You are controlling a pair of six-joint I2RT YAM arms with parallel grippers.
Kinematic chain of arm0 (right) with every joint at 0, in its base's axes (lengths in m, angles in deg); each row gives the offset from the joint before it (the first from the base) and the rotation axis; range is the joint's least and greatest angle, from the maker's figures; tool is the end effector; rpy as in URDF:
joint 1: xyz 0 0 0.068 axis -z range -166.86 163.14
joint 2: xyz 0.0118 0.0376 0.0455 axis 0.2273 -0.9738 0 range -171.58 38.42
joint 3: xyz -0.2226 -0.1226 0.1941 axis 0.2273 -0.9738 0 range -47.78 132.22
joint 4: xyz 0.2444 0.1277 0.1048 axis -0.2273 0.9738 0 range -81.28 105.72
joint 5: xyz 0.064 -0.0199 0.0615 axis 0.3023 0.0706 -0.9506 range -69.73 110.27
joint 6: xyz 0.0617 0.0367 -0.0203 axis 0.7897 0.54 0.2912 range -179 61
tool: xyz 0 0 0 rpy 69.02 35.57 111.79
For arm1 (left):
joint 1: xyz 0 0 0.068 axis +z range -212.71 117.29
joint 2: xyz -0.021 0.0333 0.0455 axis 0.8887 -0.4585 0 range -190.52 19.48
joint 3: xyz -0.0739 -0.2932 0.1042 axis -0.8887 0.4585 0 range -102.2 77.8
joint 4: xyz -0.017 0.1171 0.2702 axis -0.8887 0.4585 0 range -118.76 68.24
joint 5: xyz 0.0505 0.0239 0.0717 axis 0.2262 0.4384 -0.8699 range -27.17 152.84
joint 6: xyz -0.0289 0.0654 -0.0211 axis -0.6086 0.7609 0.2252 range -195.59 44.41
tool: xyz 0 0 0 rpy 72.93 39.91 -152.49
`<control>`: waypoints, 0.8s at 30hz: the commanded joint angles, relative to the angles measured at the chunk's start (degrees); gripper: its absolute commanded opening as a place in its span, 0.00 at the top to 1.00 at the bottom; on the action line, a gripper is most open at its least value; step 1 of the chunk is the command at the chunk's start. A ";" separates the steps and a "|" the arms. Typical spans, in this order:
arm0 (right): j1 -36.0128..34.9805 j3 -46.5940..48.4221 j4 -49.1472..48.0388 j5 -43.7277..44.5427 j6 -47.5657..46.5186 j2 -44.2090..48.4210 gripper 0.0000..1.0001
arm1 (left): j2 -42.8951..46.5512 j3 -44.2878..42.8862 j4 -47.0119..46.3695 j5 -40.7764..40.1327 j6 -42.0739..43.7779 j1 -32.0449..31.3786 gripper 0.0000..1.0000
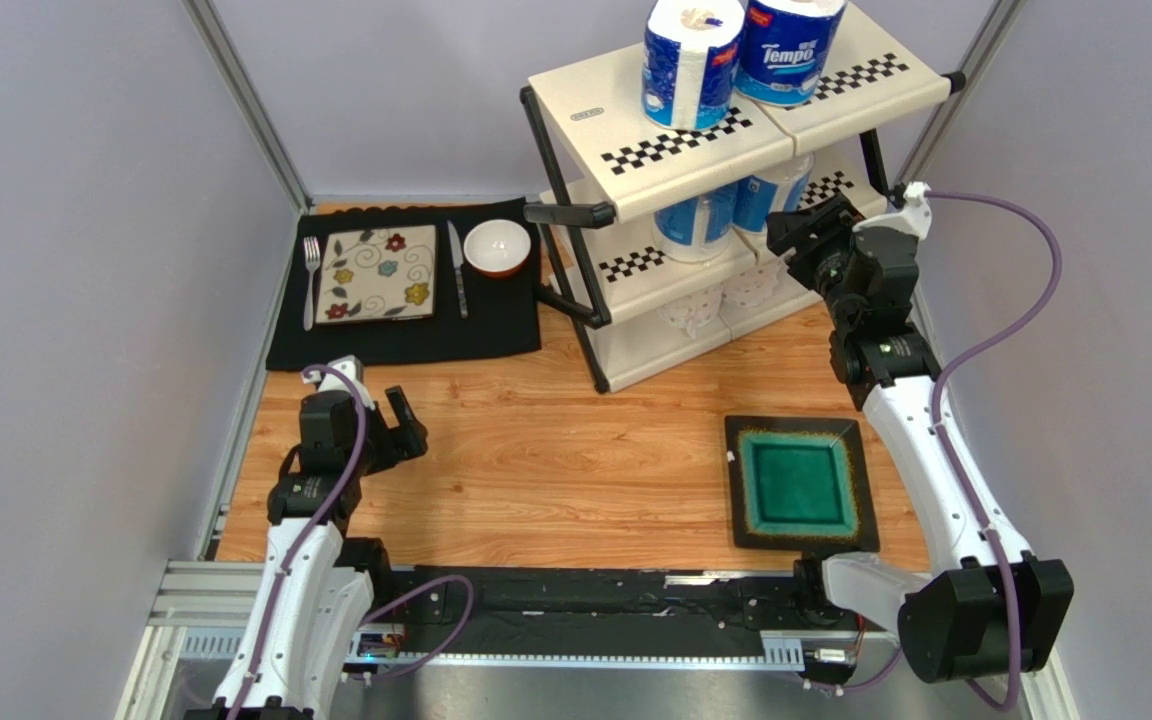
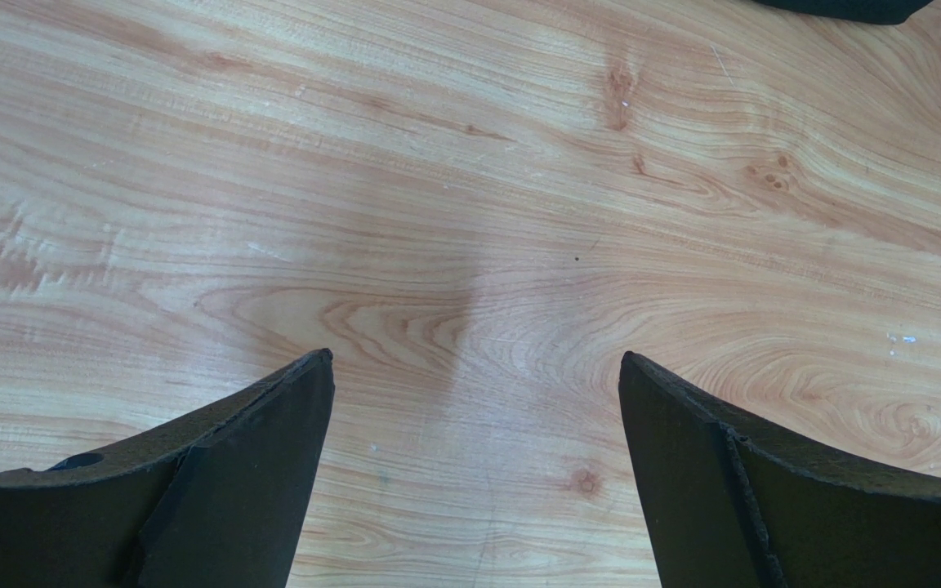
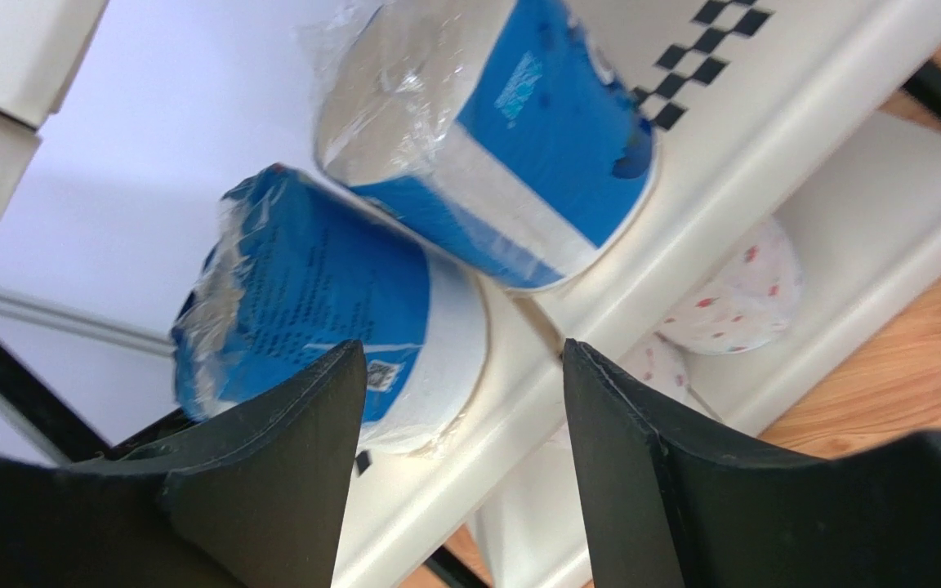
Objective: Place and organize the paper towels onto the shelf
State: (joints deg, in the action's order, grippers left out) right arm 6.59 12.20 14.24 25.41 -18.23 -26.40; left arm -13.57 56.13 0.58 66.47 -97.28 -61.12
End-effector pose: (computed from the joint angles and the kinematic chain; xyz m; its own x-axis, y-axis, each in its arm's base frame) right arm 0.3046 0.0294 0.4077 -0.1522 0.6373 -0.7555 0.0970 0.7703 0.6302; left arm 0.1485 0.0002 0.1983 -0.6135 -0.3861 -0.6889 -0.2221 0.9215 -0.3186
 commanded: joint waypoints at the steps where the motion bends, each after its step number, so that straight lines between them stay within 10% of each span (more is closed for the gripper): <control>1: -0.31 -0.22 -2.09 -7.16 3.34 0.04 0.37 | 0.01 0.22 -1.66 0.40 0.78 -0.09 0.05; 24: -4.62 8.22 -2.79 -11.74 0.71 -9.62 0.37 | 0.01 0.23 -1.74 0.23 0.86 -0.09 0.05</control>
State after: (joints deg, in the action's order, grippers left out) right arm 2.07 17.58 13.96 13.78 -16.81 -35.14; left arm -13.57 56.13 0.61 66.47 -97.28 -61.12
